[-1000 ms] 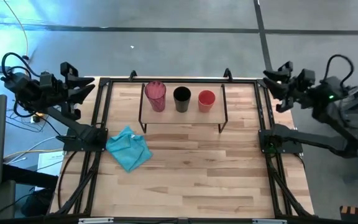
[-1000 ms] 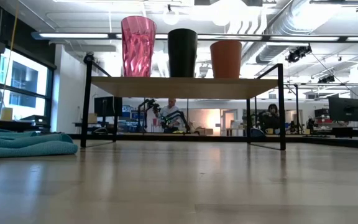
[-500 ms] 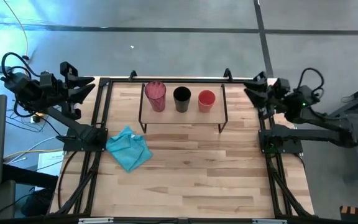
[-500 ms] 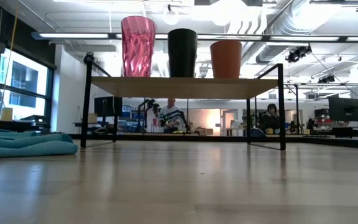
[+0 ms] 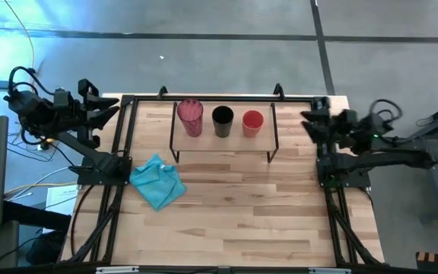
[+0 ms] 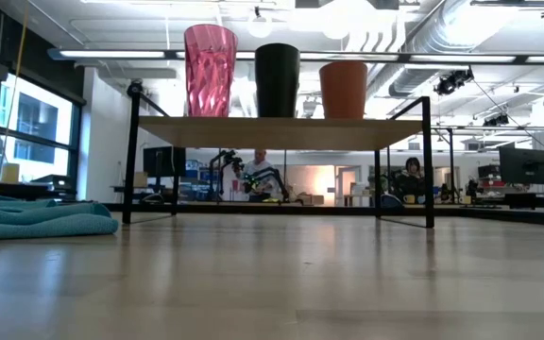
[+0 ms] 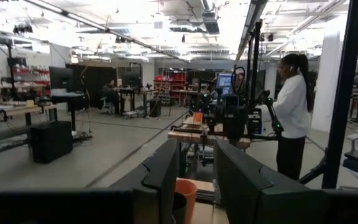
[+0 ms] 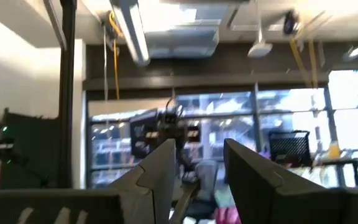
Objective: Stack small to large cups/mugs on shelf
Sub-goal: Return to Home Position
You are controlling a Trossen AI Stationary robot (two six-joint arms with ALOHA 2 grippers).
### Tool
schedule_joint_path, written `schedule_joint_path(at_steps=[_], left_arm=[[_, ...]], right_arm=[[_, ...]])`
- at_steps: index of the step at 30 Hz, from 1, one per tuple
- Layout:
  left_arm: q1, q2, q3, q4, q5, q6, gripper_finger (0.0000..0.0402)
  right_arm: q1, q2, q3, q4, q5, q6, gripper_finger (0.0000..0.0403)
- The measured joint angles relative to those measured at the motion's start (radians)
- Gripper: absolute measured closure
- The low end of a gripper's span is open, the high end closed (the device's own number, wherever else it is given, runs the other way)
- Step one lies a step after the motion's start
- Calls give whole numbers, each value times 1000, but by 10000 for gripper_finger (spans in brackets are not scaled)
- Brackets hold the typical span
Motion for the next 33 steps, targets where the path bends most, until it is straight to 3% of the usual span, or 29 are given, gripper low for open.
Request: schedule_joint_path(at_steps=[7, 16, 28, 33], left_arm=[[0, 0, 0, -14, 0, -28, 305], [0, 0, 0, -14, 1, -31, 305], [0, 0, 0, -21, 13, -78, 305], [0, 1, 0, -21, 13, -78, 305]], right_arm=[[8, -187, -44, -119, 64, -8, 274], [8, -305, -45, -342, 64, -9, 274], [8, -436, -70, -374, 69, -38, 274], [8, -505, -179, -300, 165, -9, 274]])
